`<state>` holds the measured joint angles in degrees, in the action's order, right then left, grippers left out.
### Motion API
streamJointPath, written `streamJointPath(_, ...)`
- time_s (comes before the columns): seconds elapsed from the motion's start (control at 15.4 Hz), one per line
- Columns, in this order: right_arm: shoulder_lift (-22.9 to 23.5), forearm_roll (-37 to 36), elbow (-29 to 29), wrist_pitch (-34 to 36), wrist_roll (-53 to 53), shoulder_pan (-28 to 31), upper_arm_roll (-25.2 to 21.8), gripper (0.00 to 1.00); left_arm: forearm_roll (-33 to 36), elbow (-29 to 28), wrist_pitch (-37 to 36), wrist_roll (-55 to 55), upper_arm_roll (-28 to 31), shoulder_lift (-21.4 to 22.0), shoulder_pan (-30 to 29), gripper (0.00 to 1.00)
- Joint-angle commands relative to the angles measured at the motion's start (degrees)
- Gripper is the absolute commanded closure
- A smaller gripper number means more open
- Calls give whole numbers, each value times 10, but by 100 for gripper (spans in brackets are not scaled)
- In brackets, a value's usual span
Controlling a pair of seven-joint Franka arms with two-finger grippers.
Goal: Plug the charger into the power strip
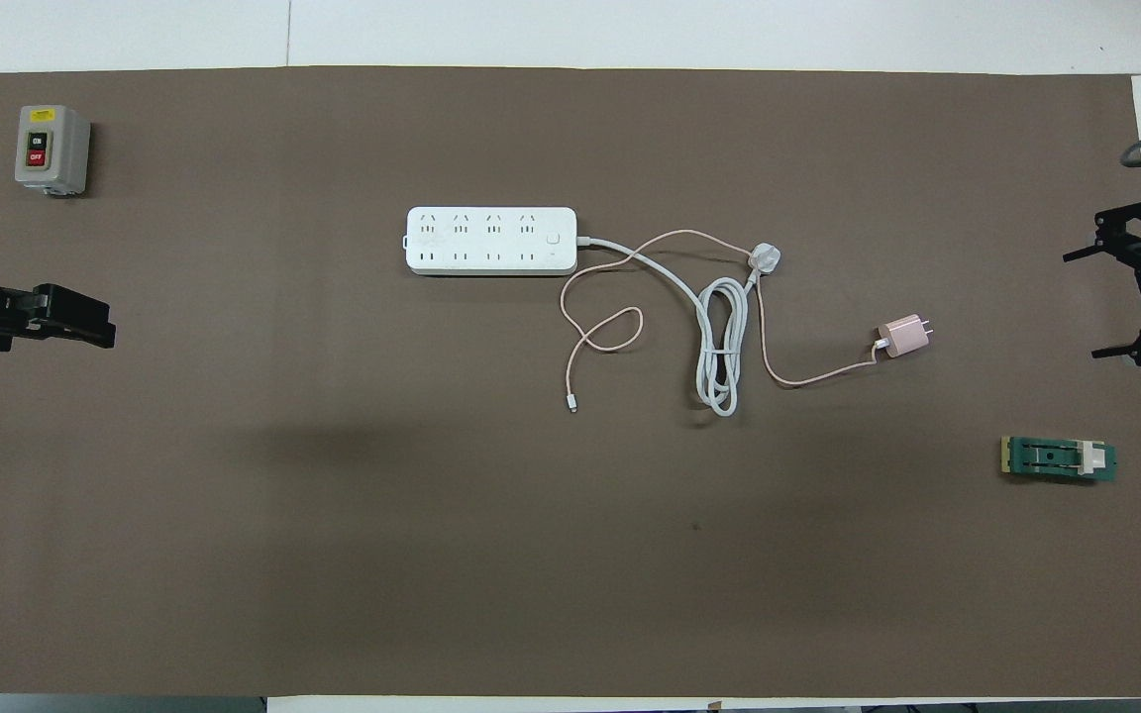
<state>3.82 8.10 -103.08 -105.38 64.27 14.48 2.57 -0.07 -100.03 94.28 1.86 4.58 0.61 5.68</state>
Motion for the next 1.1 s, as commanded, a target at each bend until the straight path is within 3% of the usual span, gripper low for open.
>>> streamJointPath(0.0, 37, 5, 10, -38, 23, 14, 6, 0, -6, 3, 2, 8, -6, 4, -10, 0)
streamJointPath(0.26, 77, 0, 16, -83, 18, 12, 7, 0, -6, 3, 2, 8, -6, 4, -10, 0)
streamJointPath(1.04, 64, 4, -14, -62, -10, 9, 8, 0, -6, 3, 2, 6, -6, 4, -7, 0)
